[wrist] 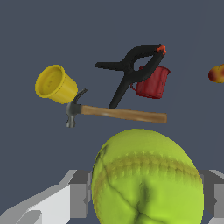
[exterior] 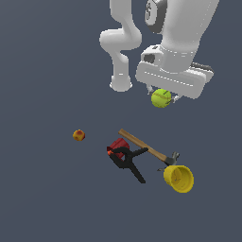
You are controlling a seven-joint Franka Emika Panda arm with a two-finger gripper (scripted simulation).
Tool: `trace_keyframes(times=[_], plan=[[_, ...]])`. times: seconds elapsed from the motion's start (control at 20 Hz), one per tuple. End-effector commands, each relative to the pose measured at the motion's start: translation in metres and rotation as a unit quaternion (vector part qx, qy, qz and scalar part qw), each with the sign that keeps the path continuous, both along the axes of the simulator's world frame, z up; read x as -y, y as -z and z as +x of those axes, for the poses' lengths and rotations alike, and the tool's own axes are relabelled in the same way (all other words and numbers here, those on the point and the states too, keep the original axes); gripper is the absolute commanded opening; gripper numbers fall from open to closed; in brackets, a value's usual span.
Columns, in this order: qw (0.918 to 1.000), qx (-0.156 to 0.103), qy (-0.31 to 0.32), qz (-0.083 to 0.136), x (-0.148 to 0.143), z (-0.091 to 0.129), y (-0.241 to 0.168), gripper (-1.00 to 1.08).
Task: Pick up a designated object from a clutter of objects.
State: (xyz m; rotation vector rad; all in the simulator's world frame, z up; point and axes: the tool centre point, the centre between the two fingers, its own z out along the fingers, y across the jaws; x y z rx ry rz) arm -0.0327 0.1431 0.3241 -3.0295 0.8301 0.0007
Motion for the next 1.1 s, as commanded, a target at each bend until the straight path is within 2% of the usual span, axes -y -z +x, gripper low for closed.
trace_keyframes(times=[0.0, 0.5, 1.05], plan=[[1.0, 0.0, 0.0, 0.0, -0.005, 0.005, -0.025, -1.0], [1.0, 0.0, 0.001, 0.0, -0.019, 0.024, -0.092, -1.0], [1.0, 0.0, 0.001, 0.0, -0.025, 0.031, -0.116, -1.0]])
